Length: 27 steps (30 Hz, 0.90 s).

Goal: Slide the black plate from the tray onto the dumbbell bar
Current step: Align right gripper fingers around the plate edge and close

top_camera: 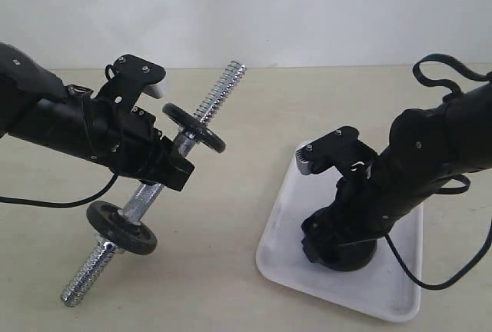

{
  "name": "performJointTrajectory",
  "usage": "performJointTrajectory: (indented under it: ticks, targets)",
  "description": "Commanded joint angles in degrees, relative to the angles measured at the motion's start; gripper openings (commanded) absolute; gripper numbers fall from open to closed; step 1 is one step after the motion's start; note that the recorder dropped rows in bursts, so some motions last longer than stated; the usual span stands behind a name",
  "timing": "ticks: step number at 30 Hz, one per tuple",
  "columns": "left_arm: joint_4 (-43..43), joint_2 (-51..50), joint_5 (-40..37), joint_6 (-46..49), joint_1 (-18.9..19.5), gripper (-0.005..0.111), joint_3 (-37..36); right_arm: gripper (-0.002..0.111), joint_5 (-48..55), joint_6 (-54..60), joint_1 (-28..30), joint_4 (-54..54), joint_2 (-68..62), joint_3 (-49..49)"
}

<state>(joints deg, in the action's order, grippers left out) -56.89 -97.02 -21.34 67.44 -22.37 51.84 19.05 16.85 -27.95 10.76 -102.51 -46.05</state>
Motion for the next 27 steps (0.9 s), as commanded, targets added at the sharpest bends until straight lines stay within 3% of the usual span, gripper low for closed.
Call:
performJointTrajectory:
  ticks: [1,27]
  targets:
    - [-3.31,3.33,3.26,1.12,-0.17,0.004,1.89,0.000,-0.01,0.64,-0.04,-0.13,-0.26,0.71]
    - [-3.31,3.33,3.27,1.12,-0.17,0.004,1.89,0.000,7.11,1.52,-0.04,-0.35,5.25,-1.71]
